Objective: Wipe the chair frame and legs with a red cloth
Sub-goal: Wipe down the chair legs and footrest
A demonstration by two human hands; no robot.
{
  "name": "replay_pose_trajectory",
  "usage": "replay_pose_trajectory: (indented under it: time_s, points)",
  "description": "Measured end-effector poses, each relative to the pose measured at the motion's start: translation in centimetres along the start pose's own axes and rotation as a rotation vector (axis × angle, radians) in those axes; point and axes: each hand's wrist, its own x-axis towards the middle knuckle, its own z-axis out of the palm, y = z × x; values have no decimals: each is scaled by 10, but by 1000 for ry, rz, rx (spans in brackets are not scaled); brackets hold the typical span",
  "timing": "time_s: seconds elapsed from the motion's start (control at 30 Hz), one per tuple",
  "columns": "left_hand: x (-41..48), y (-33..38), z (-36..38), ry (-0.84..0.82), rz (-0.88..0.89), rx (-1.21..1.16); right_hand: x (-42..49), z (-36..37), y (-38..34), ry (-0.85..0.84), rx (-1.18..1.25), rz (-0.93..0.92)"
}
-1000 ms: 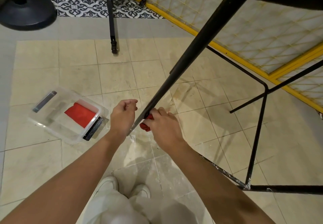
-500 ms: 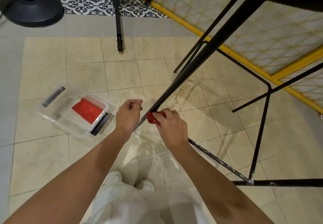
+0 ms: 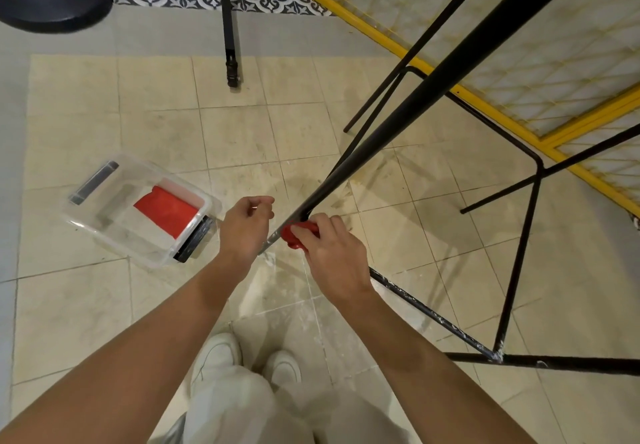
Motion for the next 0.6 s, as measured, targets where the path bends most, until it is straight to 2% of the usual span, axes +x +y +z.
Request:
replay_pose_trajectory:
  time_s: [0.13, 0.23, 0.3, 0.4, 0.53, 0.6]
  points:
    - [1, -2, 8, -21, -10, 26, -16, 12, -6, -36, -22, -95]
    - [0, -8, 7, -33, -26, 26, -40, 21, -8, -148, 0, -87]
    - [-1, -15, 4, -42, -34, 36, -54, 24, -11, -217, 63, 22]
    - [-5, -29, -4, -29, -91, 52, -56, 21, -22, -214, 236, 246]
    - [-16, -51, -9, -83, -205, 35, -39, 24, -42, -250, 752, 580]
    - [-18, -62, -9, -119, -239, 11, -31, 30, -49, -250, 936, 717]
